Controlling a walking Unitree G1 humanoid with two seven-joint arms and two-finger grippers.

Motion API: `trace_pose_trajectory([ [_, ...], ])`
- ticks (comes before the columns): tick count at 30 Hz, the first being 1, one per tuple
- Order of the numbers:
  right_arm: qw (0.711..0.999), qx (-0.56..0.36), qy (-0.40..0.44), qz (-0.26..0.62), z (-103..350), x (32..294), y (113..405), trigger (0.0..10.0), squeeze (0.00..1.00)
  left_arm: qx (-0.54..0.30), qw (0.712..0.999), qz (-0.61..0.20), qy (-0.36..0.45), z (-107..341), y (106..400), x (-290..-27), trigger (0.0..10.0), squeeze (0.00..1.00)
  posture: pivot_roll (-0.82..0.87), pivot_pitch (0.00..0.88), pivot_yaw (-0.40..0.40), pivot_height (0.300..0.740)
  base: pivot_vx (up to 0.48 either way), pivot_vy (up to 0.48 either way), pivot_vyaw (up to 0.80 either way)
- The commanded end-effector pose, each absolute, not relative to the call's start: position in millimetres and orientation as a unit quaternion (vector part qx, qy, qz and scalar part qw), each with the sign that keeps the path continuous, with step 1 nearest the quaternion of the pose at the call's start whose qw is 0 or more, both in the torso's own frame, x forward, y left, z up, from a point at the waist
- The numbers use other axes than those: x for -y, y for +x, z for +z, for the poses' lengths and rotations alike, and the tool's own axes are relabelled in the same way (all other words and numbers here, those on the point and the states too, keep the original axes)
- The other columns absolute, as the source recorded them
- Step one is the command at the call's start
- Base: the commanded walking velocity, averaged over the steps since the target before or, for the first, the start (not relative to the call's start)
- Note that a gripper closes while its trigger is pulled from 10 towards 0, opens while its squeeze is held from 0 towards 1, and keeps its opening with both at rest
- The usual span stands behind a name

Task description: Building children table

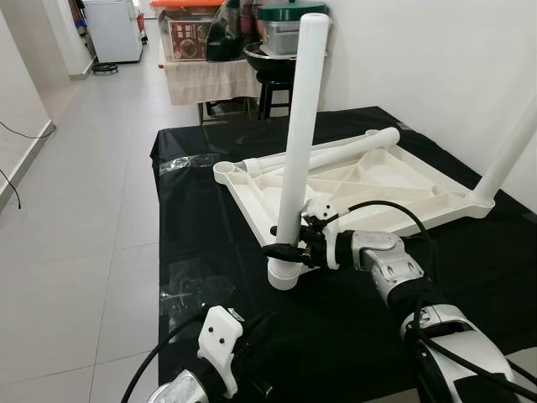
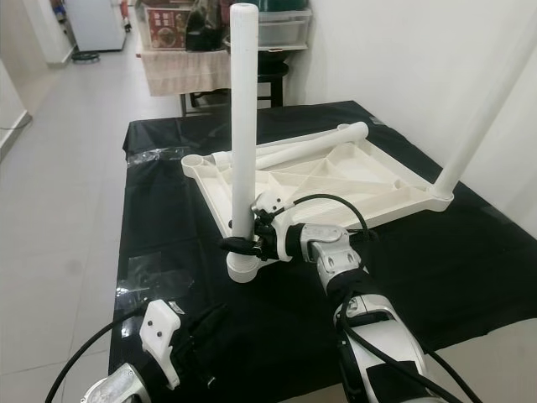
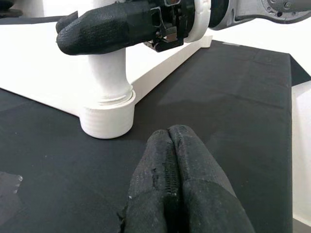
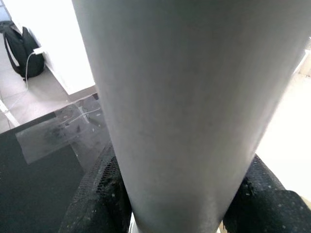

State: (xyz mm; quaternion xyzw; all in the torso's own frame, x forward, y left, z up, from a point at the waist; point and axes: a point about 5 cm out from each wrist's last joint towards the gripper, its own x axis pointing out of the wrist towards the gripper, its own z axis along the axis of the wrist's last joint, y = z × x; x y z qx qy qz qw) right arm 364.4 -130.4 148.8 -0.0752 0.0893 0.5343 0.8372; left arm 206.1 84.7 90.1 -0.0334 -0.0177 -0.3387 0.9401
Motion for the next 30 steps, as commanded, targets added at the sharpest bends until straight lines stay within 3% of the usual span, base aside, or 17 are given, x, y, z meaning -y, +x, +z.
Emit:
trace_pose_trajectory([
  [1, 0.842, -0.082, -0.061, 0.530, 146, 135, 363, 0.0, 0.00, 0.001, 0.940, -0.340, -0.037, 84, 205, -86, 10.0, 0.00, 0.03, 0.000, -0.042, 0.740, 0.000, 0.000, 0.00],
  [7, 0.896, -0.071, -0.034, 0.437, 121, 149, 351, 0.0, 0.00, 0.000, 0.940, -0.339, -0.038, 84, 205, -88, 10.0, 0.00, 0.02, 0.000, -0.052, 0.740, 0.000, 0.000, 0.00],
  [8, 0.941, -0.071, -0.005, 0.329, 103, 134, 345, 0.0, 0.00, 0.000, 0.940, -0.338, -0.039, 84, 205, -89, 10.0, 0.00, 0.01, 0.000, -0.049, 0.740, 0.000, 0.000, 0.00],
  [9, 0.941, -0.071, -0.005, 0.329, 103, 134, 345, 0.0, 0.00, 0.000, 0.940, -0.338, -0.039, 84, 205, -89, 10.0, 0.00, 0.01, 0.000, -0.049, 0.740, 0.000, 0.000, 0.00],
  [11, 0.968, -0.113, 0.031, 0.223, 66, 90, 305, 0.0, 0.00, -0.001, 0.941, -0.336, -0.039, 84, 207, -92, 10.0, 0.00, 0.01, 0.000, -0.043, 0.740, 0.000, 0.000, 0.00],
  [14, 0.968, -0.123, 0.040, 0.215, 57, 68, 288, 0.0, 0.00, -0.001, 0.941, -0.337, -0.037, 85, 208, -92, 10.0, 0.00, 0.01, 0.000, -0.036, 0.740, 0.000, 0.000, 0.00],
  [23, 0.969, -0.104, 0.020, 0.224, 69, 80, 313, 0.0, 0.00, -0.001, 0.941, -0.337, -0.039, 86, 210, -89, 10.0, 0.00, 0.03, 0.000, -0.049, 0.740, 0.000, 0.000, 0.00],
  [24, 0.964, -0.092, 0.021, 0.250, 75, 81, 318, 10.0, 0.44, -0.001, 0.941, -0.337, -0.038, 86, 211, -89, 10.0, 0.00, 0.04, 0.000, -0.044, 0.740, 0.000, 0.000, 0.00],
  [25, 0.964, -0.092, 0.021, 0.250, 75, 81, 318, 10.0, 0.44, -0.001, 0.941, -0.337, -0.038, 86, 211, -89, 10.0, 0.00, 0.04, 0.000, -0.044, 0.740, 0.000, 0.000, 0.00],
  [26, 0.956, -0.083, 0.028, 0.279, 85, 83, 321, 10.0, 1.00, -0.002, 0.941, -0.337, -0.038, 86, 212, -89, 10.0, 0.00, 0.04, 0.000, -0.040, 0.740, 0.000, 0.000, 0.00],
  [27, 0.956, -0.083, 0.028, 0.279, 85, 83, 321, 10.0, 1.00, -0.002, 0.941, -0.337, -0.038, 86, 212, -89, 10.0, 0.00, 0.04, 0.000, -0.040, 0.740, 0.000, 0.000, 0.00],
  [28, 0.938, -0.063, 0.026, 0.341, 102, 91, 328, 10.0, 1.00, -0.003, 0.940, -0.339, -0.036, 86, 214, -89, 10.0, 0.00, 0.04, 0.000, -0.041, 0.740, 0.000, 0.000, 0.00],
  [30, 0.938, -0.063, 0.026, 0.341, 102, 91, 328, 10.0, 1.00, -0.003, 0.940, -0.339, -0.036, 86, 214, -89, 10.0, 0.00, 0.04, 0.000, -0.041, 0.740, 0.000, 0.000, 0.00],
])
